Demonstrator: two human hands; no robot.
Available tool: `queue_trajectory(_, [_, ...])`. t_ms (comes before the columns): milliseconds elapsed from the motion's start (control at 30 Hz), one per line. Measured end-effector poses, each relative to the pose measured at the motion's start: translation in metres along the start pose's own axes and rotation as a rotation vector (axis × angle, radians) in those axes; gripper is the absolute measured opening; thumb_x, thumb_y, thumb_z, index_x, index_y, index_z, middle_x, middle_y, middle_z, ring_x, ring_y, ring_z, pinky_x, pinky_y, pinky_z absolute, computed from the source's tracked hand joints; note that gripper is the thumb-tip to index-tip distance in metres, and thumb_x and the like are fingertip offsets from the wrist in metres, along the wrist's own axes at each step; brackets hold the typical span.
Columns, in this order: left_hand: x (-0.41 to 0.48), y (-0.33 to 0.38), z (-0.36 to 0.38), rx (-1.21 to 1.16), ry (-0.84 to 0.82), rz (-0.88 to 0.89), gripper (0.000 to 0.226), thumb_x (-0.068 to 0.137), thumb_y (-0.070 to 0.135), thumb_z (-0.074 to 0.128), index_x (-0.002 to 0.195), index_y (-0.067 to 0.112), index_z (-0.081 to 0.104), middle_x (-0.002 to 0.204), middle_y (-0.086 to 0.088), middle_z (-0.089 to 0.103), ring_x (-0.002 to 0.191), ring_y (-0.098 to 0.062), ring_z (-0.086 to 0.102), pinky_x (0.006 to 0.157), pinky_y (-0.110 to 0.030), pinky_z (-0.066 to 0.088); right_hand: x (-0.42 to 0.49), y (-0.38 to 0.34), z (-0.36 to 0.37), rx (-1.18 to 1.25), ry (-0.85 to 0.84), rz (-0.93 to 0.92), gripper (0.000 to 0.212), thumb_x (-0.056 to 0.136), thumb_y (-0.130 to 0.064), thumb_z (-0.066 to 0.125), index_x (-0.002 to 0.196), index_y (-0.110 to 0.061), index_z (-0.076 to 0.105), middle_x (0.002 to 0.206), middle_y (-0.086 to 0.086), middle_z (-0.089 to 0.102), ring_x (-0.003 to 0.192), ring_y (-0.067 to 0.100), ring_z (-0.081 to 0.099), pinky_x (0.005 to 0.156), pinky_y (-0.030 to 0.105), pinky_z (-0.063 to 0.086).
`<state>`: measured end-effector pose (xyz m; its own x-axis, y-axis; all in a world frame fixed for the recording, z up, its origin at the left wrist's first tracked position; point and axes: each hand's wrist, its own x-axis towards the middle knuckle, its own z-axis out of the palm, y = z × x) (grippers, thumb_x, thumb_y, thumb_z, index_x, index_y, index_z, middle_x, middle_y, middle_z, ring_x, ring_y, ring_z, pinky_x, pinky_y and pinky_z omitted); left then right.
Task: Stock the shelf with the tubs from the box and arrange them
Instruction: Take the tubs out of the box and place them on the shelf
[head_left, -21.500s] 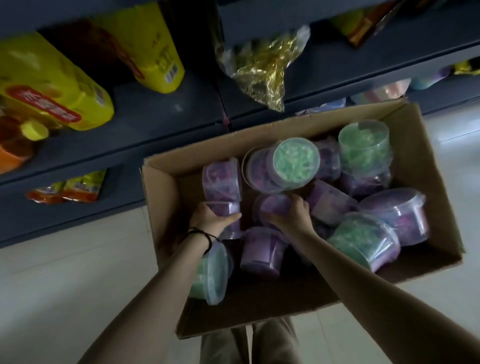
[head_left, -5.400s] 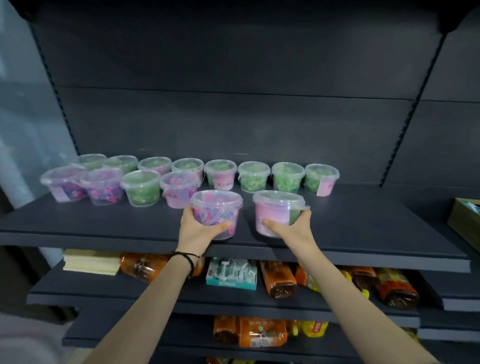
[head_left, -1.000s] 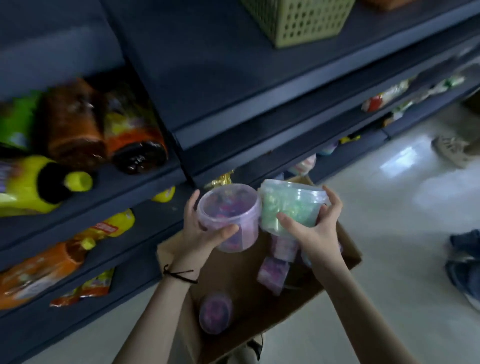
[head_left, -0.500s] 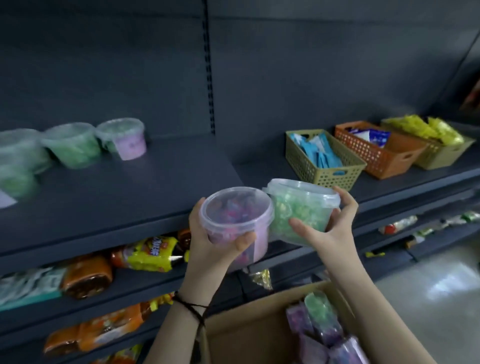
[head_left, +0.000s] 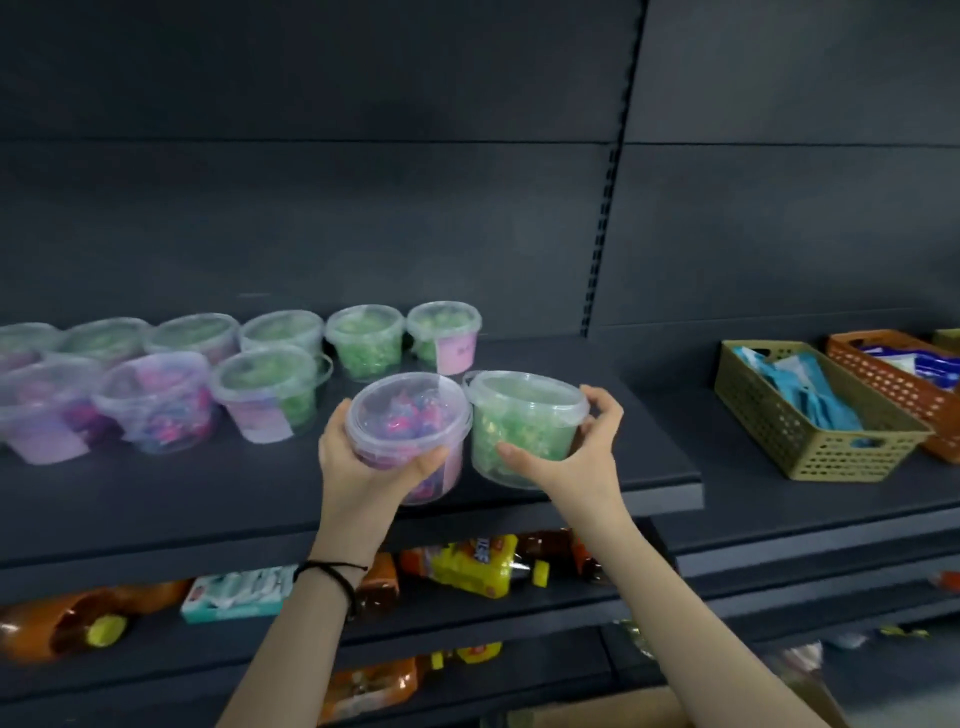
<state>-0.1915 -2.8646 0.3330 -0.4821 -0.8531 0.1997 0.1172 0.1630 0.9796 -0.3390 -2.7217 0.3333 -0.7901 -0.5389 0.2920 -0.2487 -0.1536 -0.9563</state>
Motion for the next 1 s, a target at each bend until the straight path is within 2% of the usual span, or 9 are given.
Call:
queue_trajectory(167, [0.048, -0.020, -0.034, 0.007, 0.063, -0.019, 0.106, 0.064, 0.005, 0.085, 0.144, 0.015, 0.018, 0.128, 0.007, 0.036, 0.118, -0.009, 0.041, 0.094, -0.026, 0.038, 0.025, 0.025, 0.060, -0.121, 0.042, -0.015, 0.095, 0.051, -0.020, 0.094, 0.118, -0.033, 0.027, 0.118, -0.015, 0.043, 0.112, 0.004, 0.051, 0.085, 0.020, 0.049])
queue_trajectory(300, [0.066, -0.032, -0.042, 0.043, 0.055, 0.027, 0.089, 0.056, 0.012, 0.090, 0.123, 0.023, 0.033, 0.119, 0.009, 0.045, 0.110, -0.008, 0.049, 0.097, -0.027, 0.042, 0.041, 0.039, 0.076, -0.198, 0.076, -0.028, 0.100, 0.050, -0.015, 0.093, 0.121, -0.030, 0.024, 0.117, -0.017, 0.040, 0.113, 0.005, 0.049, 0.086, 0.017, 0.046])
queue_trajectory(400, [0.078, -0.035, -0.042, 0.055, 0.043, 0.066, 0.091, 0.044, 0.041, 0.086, 0.123, 0.026, 0.043, 0.122, 0.010, 0.051, 0.115, -0.005, 0.051, 0.096, -0.023, 0.043, 0.052, 0.044, 0.085, -0.252, 0.080, -0.006, 0.109, 0.052, -0.015, 0.092, 0.134, -0.027, 0.021, 0.125, -0.008, 0.041, 0.115, 0.007, 0.047, 0.092, 0.018, 0.041])
queue_trajectory(500, [0.089, -0.043, -0.036, 0.139, 0.080, 0.097, 0.095, 0.047, 0.051, 0.082, 0.131, 0.024, 0.046, 0.129, 0.003, 0.052, 0.124, -0.016, 0.046, 0.104, -0.040, 0.042, 0.067, 0.046, 0.090, -0.292, 0.090, 0.004, 0.114, 0.053, -0.017, 0.092, 0.142, -0.023, 0.020, 0.133, -0.003, 0.042, 0.120, 0.010, 0.045, 0.098, 0.025, 0.042])
queue_trajectory(567, [0.093, -0.042, -0.029, 0.132, 0.106, 0.093, 0.090, 0.048, 0.050, 0.081, 0.128, 0.027, 0.047, 0.126, 0.003, 0.052, 0.122, -0.015, 0.047, 0.102, -0.038, 0.042, 0.076, 0.047, 0.093, -0.307, 0.087, 0.016, 0.115, 0.054, -0.019, 0.091, 0.143, -0.025, 0.019, 0.133, -0.003, 0.043, 0.122, 0.012, 0.047, 0.101, 0.031, 0.044])
queue_trajectory(633, [0.098, -0.039, -0.022, 0.089, 0.124, 0.097, 0.073, 0.048, 0.046, 0.080, 0.114, 0.035, 0.050, 0.116, 0.009, 0.056, 0.110, -0.005, 0.053, 0.091, -0.023, 0.044, 0.084, 0.048, 0.094, -0.310, 0.078, 0.030, 0.114, 0.054, -0.020, 0.091, 0.142, -0.027, 0.018, 0.132, -0.004, 0.044, 0.122, 0.012, 0.048, 0.101, 0.033, 0.045])
queue_trajectory(800, [0.112, -0.036, -0.016, 0.102, 0.109, 0.108, 0.074, 0.047, 0.049, 0.077, 0.112, 0.028, 0.047, 0.107, 0.017, 0.056, 0.097, 0.010, 0.054, 0.076, -0.001, 0.040, 0.099, 0.048, 0.096, -0.281, 0.055, 0.057, 0.110, 0.057, -0.019, 0.090, 0.140, -0.031, 0.018, 0.131, -0.006, 0.044, 0.118, 0.010, 0.049, 0.088, 0.020, 0.043])
queue_trajectory(867, [0.113, -0.037, -0.017, 0.136, 0.092, 0.118, 0.078, 0.049, 0.049, 0.078, 0.116, 0.026, 0.046, 0.109, 0.015, 0.055, 0.098, 0.008, 0.053, 0.080, -0.003, 0.040, 0.101, 0.048, 0.093, -0.257, 0.034, 0.059, 0.106, 0.057, -0.017, 0.089, 0.134, -0.036, 0.019, 0.128, -0.008, 0.045, 0.115, 0.008, 0.050, 0.086, 0.018, 0.045])
queue_trajectory(1000, [0.102, -0.031, -0.018, 0.180, 0.066, 0.107, 0.064, 0.070, 0.022, 0.081, 0.124, 0.023, 0.045, 0.118, 0.008, 0.053, 0.103, 0.000, 0.053, 0.091, -0.019, 0.041, 0.095, 0.048, 0.077, -0.258, -0.032, 0.077, 0.119, 0.057, -0.019, 0.091, 0.148, -0.024, 0.013, 0.139, -0.005, 0.039, 0.127, 0.010, 0.042, 0.105, 0.029, 0.039])
